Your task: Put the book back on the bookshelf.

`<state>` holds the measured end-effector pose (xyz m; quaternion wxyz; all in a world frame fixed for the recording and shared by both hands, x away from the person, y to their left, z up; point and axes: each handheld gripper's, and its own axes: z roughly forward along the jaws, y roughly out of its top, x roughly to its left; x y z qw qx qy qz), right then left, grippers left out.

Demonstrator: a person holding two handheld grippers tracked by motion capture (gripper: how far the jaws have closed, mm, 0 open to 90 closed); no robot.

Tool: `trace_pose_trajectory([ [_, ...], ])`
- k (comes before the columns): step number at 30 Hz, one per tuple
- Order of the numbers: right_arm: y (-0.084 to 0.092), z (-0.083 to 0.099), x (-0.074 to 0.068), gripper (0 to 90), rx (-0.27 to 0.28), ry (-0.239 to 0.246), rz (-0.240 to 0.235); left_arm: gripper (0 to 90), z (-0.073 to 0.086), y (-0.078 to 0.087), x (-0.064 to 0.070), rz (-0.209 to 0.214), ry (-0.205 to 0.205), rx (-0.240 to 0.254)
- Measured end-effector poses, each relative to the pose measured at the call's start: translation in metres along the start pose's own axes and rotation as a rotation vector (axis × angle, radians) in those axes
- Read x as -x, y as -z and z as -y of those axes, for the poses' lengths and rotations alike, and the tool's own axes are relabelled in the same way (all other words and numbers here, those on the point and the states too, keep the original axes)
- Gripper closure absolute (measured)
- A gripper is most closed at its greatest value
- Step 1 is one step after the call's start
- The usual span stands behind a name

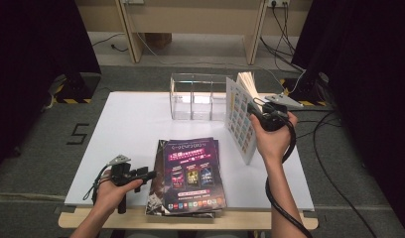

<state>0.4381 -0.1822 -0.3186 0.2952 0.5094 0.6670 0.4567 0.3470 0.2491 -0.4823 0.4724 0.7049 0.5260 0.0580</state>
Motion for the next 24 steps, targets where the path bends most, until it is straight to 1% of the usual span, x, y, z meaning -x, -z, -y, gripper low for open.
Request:
trace_pose_trajectory([
  [2, 0.000, 0.000, 0.002, 70.7, 0.003, -0.002, 0.011, 50.3, 0.000, 0.000, 0.000, 0.000, 0.000, -0.001],
  [4, 0.001, 0.000, 0.003, 72.7, -0.003, 0.010, 0.024, 50.3, 0.000, -0.001, 0.000, 0.001, -0.001, -0.004],
  [6, 0.002, 0.000, 0.004, 73.5, -0.006, -0.002, 0.028, 50.3, 0.000, -0.001, 0.001, 0.001, -0.001, -0.005],
  [8, 0.002, 0.000, 0.005, 73.6, -0.006, -0.004, 0.026, 50.3, 0.001, -0.001, 0.001, 0.001, -0.001, -0.002],
  [9, 0.003, -0.001, 0.009, 73.8, -0.011, -0.013, 0.019, 50.3, 0.001, -0.001, 0.000, 0.000, 0.003, -0.001],
  [11, 0.004, -0.004, 0.009, 73.9, -0.022, -0.015, 0.019, 50.3, 0.000, -0.001, 0.000, -0.003, 0.005, -0.003],
  [14, 0.007, -0.009, 0.007, 74.0, -0.028, -0.010, 0.007, 50.3, 0.000, -0.002, -0.001, -0.003, 0.008, -0.003],
  [15, 0.011, -0.015, 0.005, 74.1, -0.025, -0.021, -0.018, 50.3, 0.000, -0.002, -0.002, -0.003, 0.007, -0.004],
  [18, 0.018, -0.023, -0.001, 74.1, -0.016, -0.034, -0.057, 50.4, 0.000, -0.002, -0.001, -0.004, 0.006, -0.006],
  [20, 0.022, -0.029, -0.006, 74.1, 0.001, -0.042, -0.085, 50.4, 0.000, -0.002, 0.000, 0.001, 0.004, -0.004],
  [21, 0.023, -0.033, -0.009, 74.1, 0.015, -0.040, -0.101, 50.4, 0.000, -0.001, 0.000, 0.000, 0.003, -0.005],
  [22, 0.024, -0.035, -0.010, 74.1, 0.021, -0.036, -0.108, 50.4, 0.000, -0.001, 0.000, 0.004, 0.003, 0.001],
  [23, 0.024, -0.038, -0.013, 74.1, 0.022, -0.043, -0.122, 50.4, 0.000, 0.000, 0.000, 0.004, 0.002, 0.001],
  [24, 0.024, -0.040, -0.014, 74.1, 0.027, -0.036, -0.129, 50.4, 0.000, 0.000, 0.000, 0.002, 0.001, 0.004],
])
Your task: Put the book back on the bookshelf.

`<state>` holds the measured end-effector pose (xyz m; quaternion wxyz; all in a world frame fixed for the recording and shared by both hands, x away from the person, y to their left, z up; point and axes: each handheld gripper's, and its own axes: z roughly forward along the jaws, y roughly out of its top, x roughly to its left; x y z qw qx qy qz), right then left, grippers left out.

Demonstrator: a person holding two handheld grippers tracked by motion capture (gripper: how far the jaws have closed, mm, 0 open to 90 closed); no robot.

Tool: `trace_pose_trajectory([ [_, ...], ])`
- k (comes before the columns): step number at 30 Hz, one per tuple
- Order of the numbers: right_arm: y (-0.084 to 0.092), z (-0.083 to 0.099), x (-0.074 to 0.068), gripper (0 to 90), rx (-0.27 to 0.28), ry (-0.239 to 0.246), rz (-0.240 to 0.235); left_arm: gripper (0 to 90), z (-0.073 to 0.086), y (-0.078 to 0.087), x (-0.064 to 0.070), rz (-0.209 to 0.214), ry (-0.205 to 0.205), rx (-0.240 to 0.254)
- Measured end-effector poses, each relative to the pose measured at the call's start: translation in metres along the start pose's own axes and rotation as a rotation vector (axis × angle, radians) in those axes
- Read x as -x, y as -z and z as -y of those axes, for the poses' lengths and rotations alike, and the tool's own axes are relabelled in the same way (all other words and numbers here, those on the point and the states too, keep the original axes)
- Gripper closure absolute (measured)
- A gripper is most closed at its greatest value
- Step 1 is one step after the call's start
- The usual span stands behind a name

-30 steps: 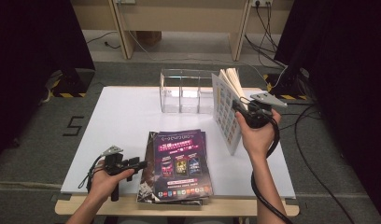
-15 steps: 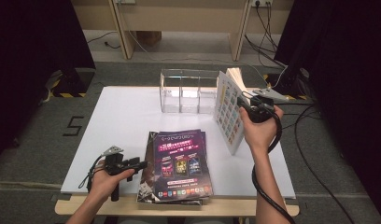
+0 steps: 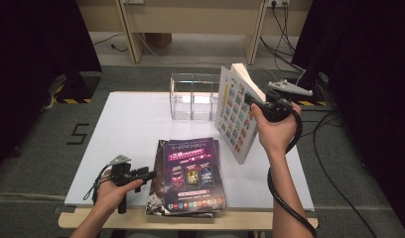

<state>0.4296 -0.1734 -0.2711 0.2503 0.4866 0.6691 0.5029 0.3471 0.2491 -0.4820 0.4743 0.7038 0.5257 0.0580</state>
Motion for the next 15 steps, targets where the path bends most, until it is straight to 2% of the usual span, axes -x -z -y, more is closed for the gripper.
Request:
trace_pose_trajectory([
  [3, -0.007, -0.009, -0.010, 74.1, -0.006, 0.025, -0.038, 50.3, -0.001, 0.001, -0.001, -0.003, 0.001, 0.005],
  [6, -0.013, -0.012, -0.013, 74.1, -0.013, 0.040, -0.043, 50.3, -0.001, 0.001, -0.002, -0.003, 0.004, 0.006],
  [8, -0.027, -0.016, -0.015, 74.0, -0.025, 0.050, -0.047, 50.4, -0.001, 0.001, -0.003, -0.004, 0.007, 0.004],
  [12, -0.040, -0.019, -0.009, 74.1, -0.032, 0.051, -0.040, 50.4, -0.001, 0.002, -0.004, -0.005, 0.008, 0.007],
  [13, -0.048, -0.020, -0.002, 74.0, -0.039, 0.041, -0.032, 50.4, -0.001, 0.002, -0.005, -0.006, 0.009, 0.008],
  [15, -0.054, -0.021, 0.004, 74.0, -0.038, 0.034, -0.012, 50.4, -0.001, 0.002, -0.005, -0.007, 0.010, 0.006],
])
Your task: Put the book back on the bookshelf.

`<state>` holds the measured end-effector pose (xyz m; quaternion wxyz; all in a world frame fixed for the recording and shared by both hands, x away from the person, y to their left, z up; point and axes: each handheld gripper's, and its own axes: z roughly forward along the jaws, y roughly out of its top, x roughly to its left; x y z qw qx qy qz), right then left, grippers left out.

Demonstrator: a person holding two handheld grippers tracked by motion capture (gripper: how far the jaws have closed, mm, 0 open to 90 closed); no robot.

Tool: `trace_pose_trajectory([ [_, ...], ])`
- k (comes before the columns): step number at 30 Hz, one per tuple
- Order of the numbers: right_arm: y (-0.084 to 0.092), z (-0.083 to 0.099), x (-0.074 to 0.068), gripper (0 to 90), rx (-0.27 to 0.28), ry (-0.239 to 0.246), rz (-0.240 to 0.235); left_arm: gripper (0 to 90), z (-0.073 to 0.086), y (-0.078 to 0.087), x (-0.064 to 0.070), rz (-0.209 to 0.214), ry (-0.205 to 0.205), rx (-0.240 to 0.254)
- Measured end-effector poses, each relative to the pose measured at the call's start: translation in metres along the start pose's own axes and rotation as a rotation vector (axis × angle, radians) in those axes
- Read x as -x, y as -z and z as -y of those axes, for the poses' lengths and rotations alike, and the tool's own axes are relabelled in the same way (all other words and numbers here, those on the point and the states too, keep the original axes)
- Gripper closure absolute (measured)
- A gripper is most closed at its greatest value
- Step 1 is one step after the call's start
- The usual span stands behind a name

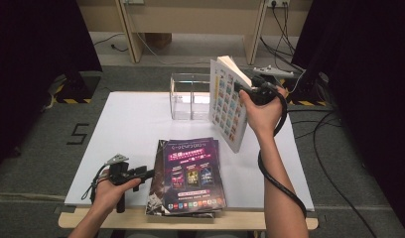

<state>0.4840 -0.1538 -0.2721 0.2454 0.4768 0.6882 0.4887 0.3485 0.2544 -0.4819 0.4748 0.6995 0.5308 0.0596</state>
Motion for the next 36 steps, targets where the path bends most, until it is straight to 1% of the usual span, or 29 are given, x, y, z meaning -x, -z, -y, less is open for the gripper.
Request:
trace_pose_trajectory([
  [2, -0.003, -0.001, 0.006, 74.0, 0.005, -0.011, 0.028, 50.4, 0.000, 0.000, 0.000, -0.001, -0.002, -0.001],
  [3, -0.003, -0.001, 0.006, 74.0, 0.005, -0.011, 0.028, 50.4, 0.000, 0.000, 0.000, -0.001, -0.002, -0.001],
  [4, -0.005, -0.001, 0.011, 74.0, 0.018, -0.010, 0.067, 50.4, 0.000, -0.001, -0.001, -0.001, -0.003, -0.001],
  [7, -0.006, -0.001, 0.015, 74.0, 0.031, -0.021, 0.103, 50.4, 0.000, -0.002, 0.000, 0.003, -0.001, -0.006],
  [9, -0.007, -0.001, 0.016, 74.0, 0.034, -0.043, 0.110, 50.4, 0.001, -0.002, 0.001, 0.001, -0.003, -0.001],
  [12, -0.009, -0.002, 0.014, 74.0, 0.037, -0.069, 0.138, 50.4, 0.001, -0.001, 0.001, 0.001, -0.005, -0.001],
  [15, -0.012, -0.005, 0.009, 74.0, 0.038, -0.069, 0.146, 50.4, 0.001, -0.001, 0.001, 0.001, -0.003, 0.001],
  [19, -0.017, -0.010, 0.000, 74.0, 0.047, -0.048, 0.159, 50.4, 0.001, -0.001, 0.001, 0.001, -0.005, -0.001],
  [26, -0.030, -0.017, -0.007, 74.0, 0.061, -0.066, 0.158, 50.4, 0.001, -0.001, 0.000, -0.001, -0.002, -0.001],
  [27, -0.032, -0.018, -0.007, 74.0, 0.062, -0.062, 0.157, 50.4, 0.001, -0.001, 0.000, -0.001, -0.002, -0.001],
  [32, -0.040, -0.018, -0.006, 74.0, 0.061, -0.079, 0.158, 50.4, 0.001, -0.001, 0.001, -0.001, -0.006, 0.002],
  [33, -0.041, -0.018, -0.005, 73.9, 0.061, -0.083, 0.162, 50.4, 0.001, -0.001, 0.001, -0.003, -0.011, 0.002],
  [36, -0.047, -0.017, -0.001, 73.9, 0.075, -0.081, 0.186, 50.4, 0.001, -0.002, 0.002, 0.000, -0.009, 0.002],
])
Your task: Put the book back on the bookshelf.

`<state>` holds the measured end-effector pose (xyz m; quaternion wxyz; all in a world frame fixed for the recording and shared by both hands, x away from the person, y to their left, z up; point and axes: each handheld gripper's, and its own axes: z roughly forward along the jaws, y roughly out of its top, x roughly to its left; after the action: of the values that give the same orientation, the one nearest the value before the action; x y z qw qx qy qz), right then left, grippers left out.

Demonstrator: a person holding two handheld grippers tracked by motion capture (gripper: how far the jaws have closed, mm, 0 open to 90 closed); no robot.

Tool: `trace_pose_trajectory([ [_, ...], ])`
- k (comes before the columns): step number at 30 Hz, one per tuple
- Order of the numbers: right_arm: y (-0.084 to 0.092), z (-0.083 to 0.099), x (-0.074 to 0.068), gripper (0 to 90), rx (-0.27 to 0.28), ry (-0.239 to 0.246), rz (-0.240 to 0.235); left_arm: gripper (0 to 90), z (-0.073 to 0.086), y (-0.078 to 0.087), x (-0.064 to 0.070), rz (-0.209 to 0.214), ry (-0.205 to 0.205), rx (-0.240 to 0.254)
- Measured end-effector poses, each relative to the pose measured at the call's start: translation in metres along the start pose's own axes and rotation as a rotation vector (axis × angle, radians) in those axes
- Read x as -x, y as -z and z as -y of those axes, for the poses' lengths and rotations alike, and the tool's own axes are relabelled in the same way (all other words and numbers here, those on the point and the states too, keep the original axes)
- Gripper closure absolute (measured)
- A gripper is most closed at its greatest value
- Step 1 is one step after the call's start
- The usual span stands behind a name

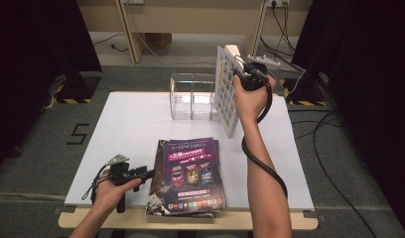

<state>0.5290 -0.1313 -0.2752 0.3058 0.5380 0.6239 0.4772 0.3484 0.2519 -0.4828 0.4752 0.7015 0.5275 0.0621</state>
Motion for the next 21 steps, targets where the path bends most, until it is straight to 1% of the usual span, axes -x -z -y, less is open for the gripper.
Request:
trace_pose_trajectory([
  [5, -0.010, 0.006, 0.006, 73.8, 0.011, 0.002, 0.018, 50.4, 0.000, -0.001, 0.000, 0.002, -0.002, -0.003],
  [9, -0.017, 0.016, 0.012, 73.8, 0.009, -0.017, 0.019, 50.4, 0.001, 0.000, 0.000, -0.003, -0.002, -0.006],
  [10, -0.020, 0.021, 0.014, 73.7, 0.006, -0.020, 0.022, 50.4, 0.001, 0.000, -0.001, -0.006, -0.001, -0.006],
  [12, -0.022, 0.028, 0.014, 73.6, -0.006, -0.013, 0.023, 50.4, 0.000, 0.000, -0.001, -0.005, 0.000, -0.007],
  [13, -0.022, 0.031, 0.014, 73.5, 0.019, -0.001, 0.022, 50.4, 0.000, 0.000, -0.001, -0.005, 0.000, -0.007],
  [15, -0.021, 0.034, 0.015, 73.3, 0.012, 0.004, 0.021, 50.4, 0.001, 0.000, -0.002, -0.005, 0.002, -0.003],
  [18, -0.017, 0.037, 0.013, 72.3, -0.002, 0.036, 0.027, 50.4, 0.002, 0.000, -0.001, -0.003, 0.002, -0.006],
  [19, -0.016, 0.038, 0.012, 71.9, -0.002, 0.040, 0.027, 50.4, 0.002, -0.001, -0.001, -0.003, 0.002, -0.008],
  [21, -0.013, 0.041, 0.012, 71.3, -0.003, 0.047, 0.017, 50.4, 0.002, -0.001, 0.001, 0.000, -0.003, -0.011],
])
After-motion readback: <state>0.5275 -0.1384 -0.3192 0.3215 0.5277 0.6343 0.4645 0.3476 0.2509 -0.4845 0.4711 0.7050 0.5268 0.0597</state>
